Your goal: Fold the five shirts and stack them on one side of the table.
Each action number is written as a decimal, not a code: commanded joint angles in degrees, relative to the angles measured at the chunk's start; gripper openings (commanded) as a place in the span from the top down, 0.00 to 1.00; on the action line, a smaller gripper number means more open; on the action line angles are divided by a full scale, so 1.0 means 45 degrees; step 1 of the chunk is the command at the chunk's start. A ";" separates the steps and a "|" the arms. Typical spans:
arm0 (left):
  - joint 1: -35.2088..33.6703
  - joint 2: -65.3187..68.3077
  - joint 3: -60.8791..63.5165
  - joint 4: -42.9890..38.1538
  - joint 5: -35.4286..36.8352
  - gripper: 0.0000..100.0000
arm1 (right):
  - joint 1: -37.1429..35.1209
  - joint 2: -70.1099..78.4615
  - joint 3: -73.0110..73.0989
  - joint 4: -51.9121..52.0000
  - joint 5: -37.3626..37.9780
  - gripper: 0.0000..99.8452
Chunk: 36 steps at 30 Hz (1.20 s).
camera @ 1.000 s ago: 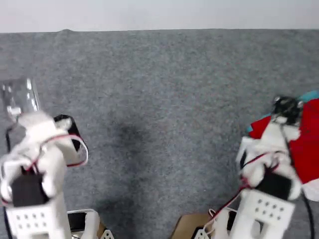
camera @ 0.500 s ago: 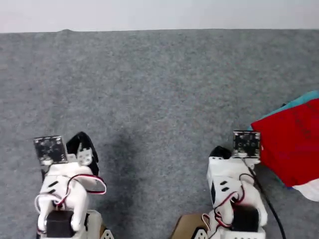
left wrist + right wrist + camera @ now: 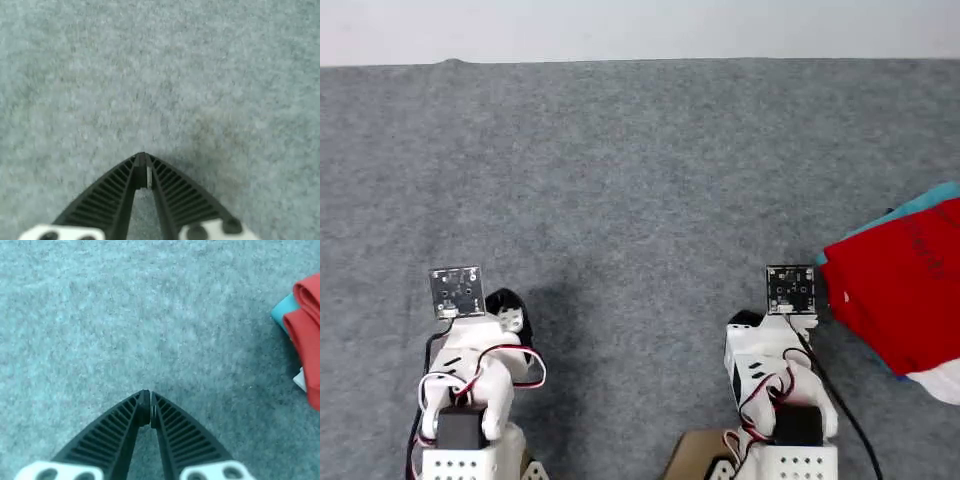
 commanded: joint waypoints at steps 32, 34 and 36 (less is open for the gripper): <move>0.0020 -0.0156 -0.0068 0.3516 -0.6525 1.00 | -0.0088 -0.0225 0.0195 0.3116 -0.0039 0.99; 0.0020 -0.0156 -0.0068 0.3536 -0.6525 1.00 | -0.0088 -0.0225 0.0195 0.3116 -0.0039 0.99; 0.0020 -0.0156 -0.0068 0.3536 -0.6525 1.00 | -0.0088 -0.0225 0.0195 0.3116 -0.0039 0.99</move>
